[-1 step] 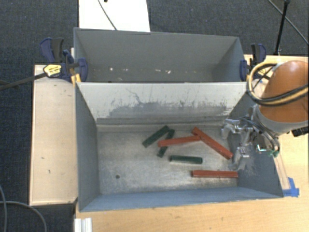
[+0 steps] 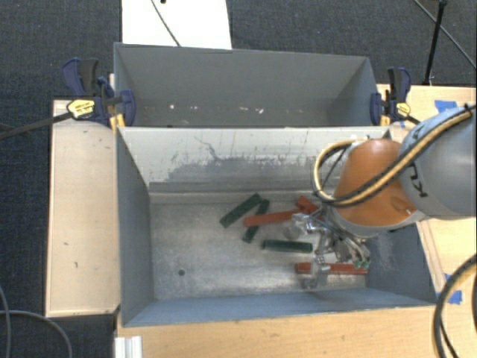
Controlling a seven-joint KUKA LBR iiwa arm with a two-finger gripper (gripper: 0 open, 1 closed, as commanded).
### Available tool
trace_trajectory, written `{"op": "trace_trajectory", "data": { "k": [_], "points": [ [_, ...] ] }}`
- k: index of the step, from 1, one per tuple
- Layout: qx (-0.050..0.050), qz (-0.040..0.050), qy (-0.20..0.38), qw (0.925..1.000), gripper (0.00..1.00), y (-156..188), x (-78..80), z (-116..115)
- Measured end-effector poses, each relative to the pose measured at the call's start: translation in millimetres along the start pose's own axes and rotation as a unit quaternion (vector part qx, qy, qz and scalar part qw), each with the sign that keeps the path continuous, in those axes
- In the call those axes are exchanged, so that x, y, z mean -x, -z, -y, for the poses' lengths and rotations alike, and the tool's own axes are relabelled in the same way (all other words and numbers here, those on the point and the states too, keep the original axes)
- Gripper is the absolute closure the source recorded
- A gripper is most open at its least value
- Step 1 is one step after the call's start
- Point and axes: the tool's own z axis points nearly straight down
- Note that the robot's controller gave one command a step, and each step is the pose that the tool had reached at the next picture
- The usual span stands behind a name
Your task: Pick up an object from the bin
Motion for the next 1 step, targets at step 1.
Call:
{"op": "trace_trajectory", "data": {
  "k": [1],
  "points": [
    [-0.002,0.0022,0.003,1.0,0.0,0.2,0.3,0.1]
  ]
}}
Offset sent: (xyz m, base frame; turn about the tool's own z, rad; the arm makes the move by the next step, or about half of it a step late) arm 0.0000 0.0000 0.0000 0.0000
